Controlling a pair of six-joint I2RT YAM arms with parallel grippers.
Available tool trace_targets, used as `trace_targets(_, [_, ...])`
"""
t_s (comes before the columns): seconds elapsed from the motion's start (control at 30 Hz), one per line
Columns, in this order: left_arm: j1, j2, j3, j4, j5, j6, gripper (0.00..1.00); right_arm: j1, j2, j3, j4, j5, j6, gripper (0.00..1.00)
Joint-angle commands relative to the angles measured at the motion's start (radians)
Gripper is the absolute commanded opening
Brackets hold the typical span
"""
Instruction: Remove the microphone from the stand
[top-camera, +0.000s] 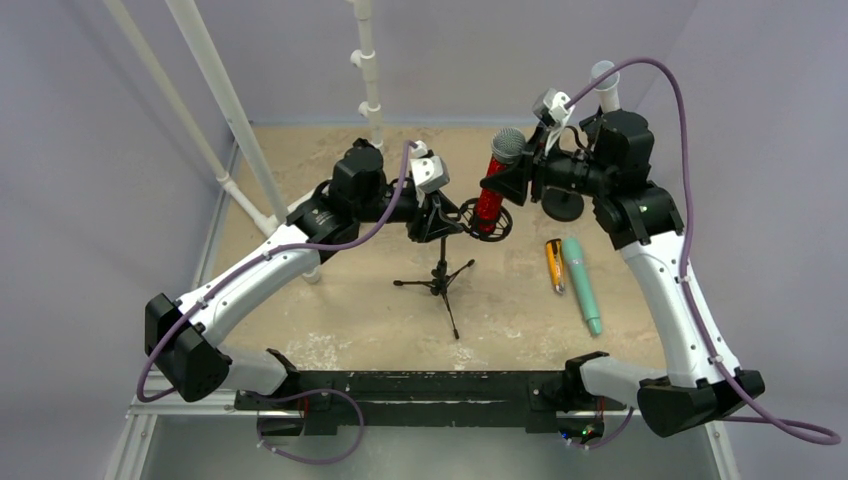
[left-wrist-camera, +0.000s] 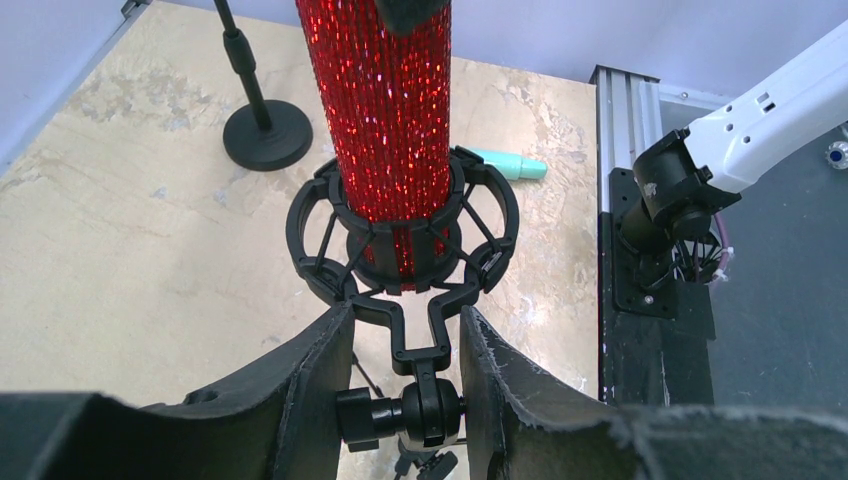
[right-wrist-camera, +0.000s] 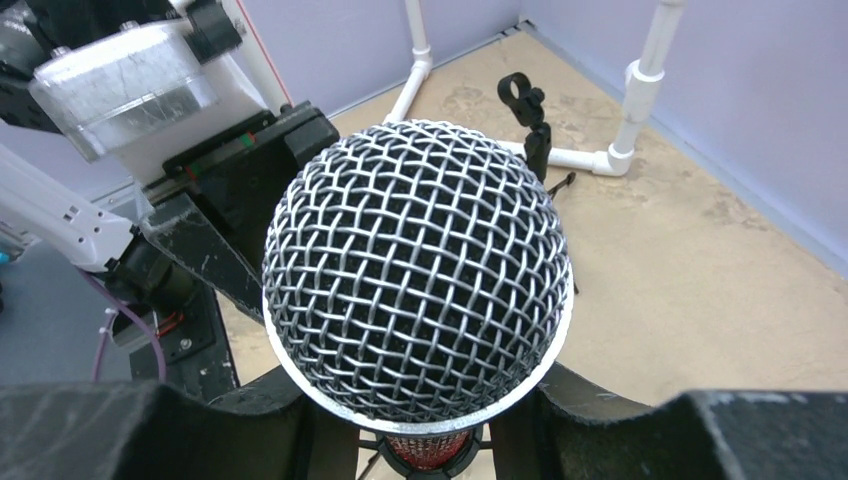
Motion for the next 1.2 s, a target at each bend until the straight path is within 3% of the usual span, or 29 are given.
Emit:
trace_targets(0.0, [-0.003,0.038,-0.021,-0.047,-0.065,0.021,0.00,0.000,-0.023,0.152,0.043,-0.007,0.036,0.00])
trace_targets(0.5, [-0.003,0.032,-0.022,-0.038,-0.078,0.026,0.00,-0.049,-0.057,0.326,-0.110,0.224,-0.021,0.00])
trace_targets(0.63, [-0.003,0.028,-0.016,-0.038,-0.083,0.032,0.00,-0.063,-0.074,0.328,-0.163,0.350,-0.055,0.00])
trace_targets(0.87, [-0.003,0.020,-0.014,-0.039,-0.097,0.047,0.00,-0.082,-0.145,0.169,-0.236,0.649,-0.134,0.00])
trace_targets(1.17, [-0.003,0.014,-0.017,-0.046,-0.109,0.048,0.00,-0.173,-0.207,-0.065,-0.370,0.807,-0.213,0.00])
